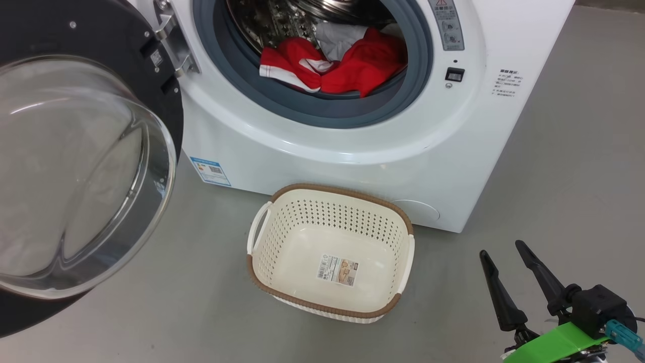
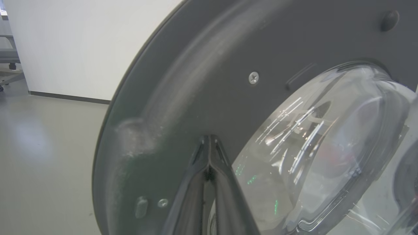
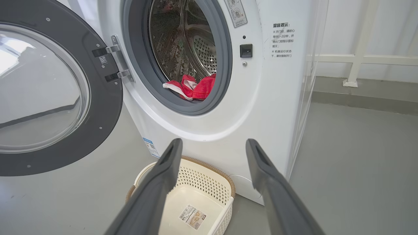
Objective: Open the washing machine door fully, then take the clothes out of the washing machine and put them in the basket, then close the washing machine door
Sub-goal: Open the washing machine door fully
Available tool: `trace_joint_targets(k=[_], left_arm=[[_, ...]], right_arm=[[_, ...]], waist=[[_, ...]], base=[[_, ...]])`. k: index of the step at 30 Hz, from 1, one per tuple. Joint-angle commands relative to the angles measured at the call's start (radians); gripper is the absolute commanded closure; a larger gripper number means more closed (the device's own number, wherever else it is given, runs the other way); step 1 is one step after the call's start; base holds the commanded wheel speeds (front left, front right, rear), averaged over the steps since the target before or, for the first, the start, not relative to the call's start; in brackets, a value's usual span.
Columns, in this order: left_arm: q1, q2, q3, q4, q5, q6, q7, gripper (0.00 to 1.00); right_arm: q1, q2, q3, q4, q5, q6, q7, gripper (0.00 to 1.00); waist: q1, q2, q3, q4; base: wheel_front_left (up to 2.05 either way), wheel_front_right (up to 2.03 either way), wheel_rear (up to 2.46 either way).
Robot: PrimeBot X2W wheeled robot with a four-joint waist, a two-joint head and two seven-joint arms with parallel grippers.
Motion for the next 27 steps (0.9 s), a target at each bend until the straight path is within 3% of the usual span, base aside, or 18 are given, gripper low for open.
trace_joint_targets(k=[1,11,21,27], left_arm=[[-0.003,0.041,0.013,-0.027,0.008,-0.004,-0.005,1.0],[0.099,-0.036,-0.078,-0.108,-0.01,-0.007,-0.005,1.0],[0.235,-0.077,-0.22,-0.243,-0.067,-0.007,-0.005,1.0],[0.302,-0.083,-0.312,-0.31,-0.12,-0.007,-0.005,0.6]], right_arm=[[-0.02,-0.01,0.017,-0.022,-0.003,0.0,-0.009,0.0],[-0.021,0.003,0.021,-0.023,-0.003,0.0,-0.009,0.0],[-0.021,0.017,0.014,-0.025,-0.001,0.0,-0.009,0.0],[-0.018,0.024,0.0,-0.033,0.0,0.0,-0.009,0.0]], waist=[[0.0,0.0,-0.003,0.0],[0.0,0.0,-0.021,-0.009],[0.0,0.0,-0.042,-0.042],[0.0,0.0,-0.049,-0.076]], base=[[0.0,0.0,0.0],[0.0,0.0,0.0],[0.0,0.0,0.0],[0.0,0.0,0.0]])
